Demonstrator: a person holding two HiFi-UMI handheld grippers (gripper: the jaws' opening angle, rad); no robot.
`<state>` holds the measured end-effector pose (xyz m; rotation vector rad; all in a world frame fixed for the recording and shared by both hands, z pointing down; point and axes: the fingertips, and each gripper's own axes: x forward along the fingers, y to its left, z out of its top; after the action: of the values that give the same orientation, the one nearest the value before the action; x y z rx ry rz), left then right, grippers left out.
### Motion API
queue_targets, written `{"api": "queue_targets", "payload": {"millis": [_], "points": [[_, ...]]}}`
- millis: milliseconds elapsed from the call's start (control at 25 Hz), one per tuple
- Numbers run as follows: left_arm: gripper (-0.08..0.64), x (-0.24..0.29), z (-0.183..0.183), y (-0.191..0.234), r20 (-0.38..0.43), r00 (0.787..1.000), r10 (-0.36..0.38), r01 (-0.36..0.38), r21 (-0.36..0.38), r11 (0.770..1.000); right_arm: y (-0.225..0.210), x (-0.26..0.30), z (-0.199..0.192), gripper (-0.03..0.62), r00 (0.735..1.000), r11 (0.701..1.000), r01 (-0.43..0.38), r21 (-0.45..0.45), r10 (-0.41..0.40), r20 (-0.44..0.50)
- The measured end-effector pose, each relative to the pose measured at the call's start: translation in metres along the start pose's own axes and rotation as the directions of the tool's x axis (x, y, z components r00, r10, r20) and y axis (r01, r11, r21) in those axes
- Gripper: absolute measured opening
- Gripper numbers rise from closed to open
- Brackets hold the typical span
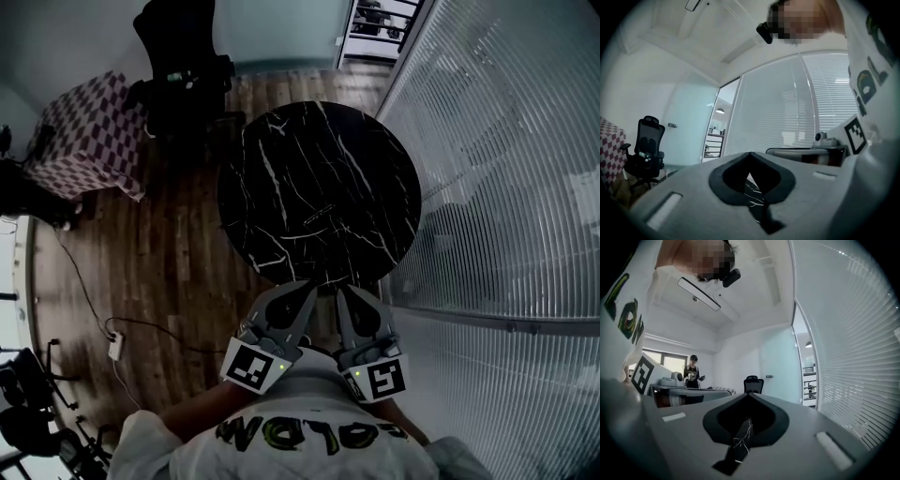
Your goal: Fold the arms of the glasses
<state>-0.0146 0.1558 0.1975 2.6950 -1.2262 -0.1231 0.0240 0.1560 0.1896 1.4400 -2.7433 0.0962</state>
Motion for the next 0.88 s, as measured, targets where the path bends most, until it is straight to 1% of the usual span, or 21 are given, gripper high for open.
{"api": "queue_targets", "payload": {"millis": [200,400,600,760,880], "points": [[0.003,0.022,0.017,0.049,0.007,0.999,-0.031,0.031,0.017,0.999,-0.005,0.057,0.011,0.002,1.000,1.000,0.010,-0.029,-0.011,-0.006],[0.003,0.044,0.023,0.081,-0.001,0.998,-0.058,0.058,-0.004,0.998,-0.023,0.090,0.018,0.002,0.998,0.998,0.057,-0.031,-0.057,-0.006],[0.003,0.069,0.026,0.092,-0.010,0.996,-0.089,0.088,-0.018,0.996,-0.044,0.105,0.021,0.002,0.996,0.995,0.088,-0.037,-0.088,-0.010],[0.003,0.086,0.015,0.102,-0.045,0.995,-0.086,0.086,-0.018,0.996,-0.059,0.115,0.017,0.002,0.996,0.996,0.080,-0.035,-0.081,-0.025],[0.003,0.096,0.007,0.105,-0.069,0.993,-0.092,0.090,-0.025,0.996,-0.069,0.119,0.012,0.002,0.996,0.997,0.072,-0.029,-0.074,-0.057]]}}
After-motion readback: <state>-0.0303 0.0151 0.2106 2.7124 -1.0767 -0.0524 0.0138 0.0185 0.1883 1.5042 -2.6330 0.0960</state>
